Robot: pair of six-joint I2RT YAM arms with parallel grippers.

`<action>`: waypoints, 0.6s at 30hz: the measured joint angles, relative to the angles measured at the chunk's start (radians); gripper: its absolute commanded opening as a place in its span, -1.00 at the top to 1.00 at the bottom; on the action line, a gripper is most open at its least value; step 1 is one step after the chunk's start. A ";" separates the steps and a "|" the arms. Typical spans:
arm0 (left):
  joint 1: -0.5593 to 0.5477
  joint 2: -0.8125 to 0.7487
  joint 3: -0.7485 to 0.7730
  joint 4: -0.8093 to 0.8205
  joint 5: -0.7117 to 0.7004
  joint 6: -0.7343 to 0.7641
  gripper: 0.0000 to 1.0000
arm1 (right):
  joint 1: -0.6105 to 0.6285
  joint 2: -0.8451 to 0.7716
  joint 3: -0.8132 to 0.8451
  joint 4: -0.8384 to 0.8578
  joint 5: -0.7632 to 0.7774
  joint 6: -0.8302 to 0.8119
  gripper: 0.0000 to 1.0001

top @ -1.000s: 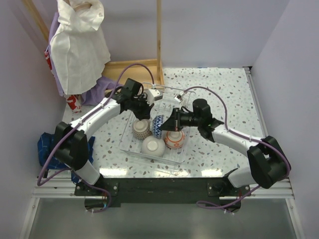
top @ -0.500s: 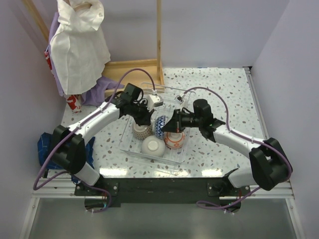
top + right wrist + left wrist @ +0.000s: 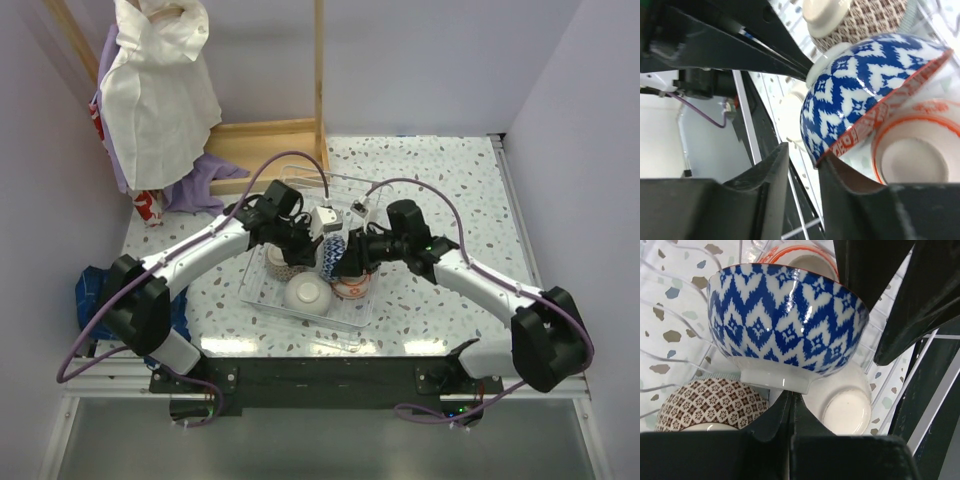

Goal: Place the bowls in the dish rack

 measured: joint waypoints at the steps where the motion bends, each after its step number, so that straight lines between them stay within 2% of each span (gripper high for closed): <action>1: -0.006 0.000 0.000 0.005 0.005 -0.001 1.00 | 0.000 -0.011 0.009 -0.046 0.015 -0.026 0.16; 4: -0.016 0.000 0.000 0.020 0.019 -0.006 1.00 | 0.002 -0.078 0.023 -0.165 0.054 -0.103 0.05; 10: -0.030 0.014 0.001 0.056 0.037 -0.025 1.00 | 0.004 -0.224 0.032 -0.308 0.117 -0.208 0.03; 18: -0.048 0.081 0.035 0.086 0.055 -0.050 1.00 | 0.004 -0.246 0.040 -0.382 0.166 -0.251 0.03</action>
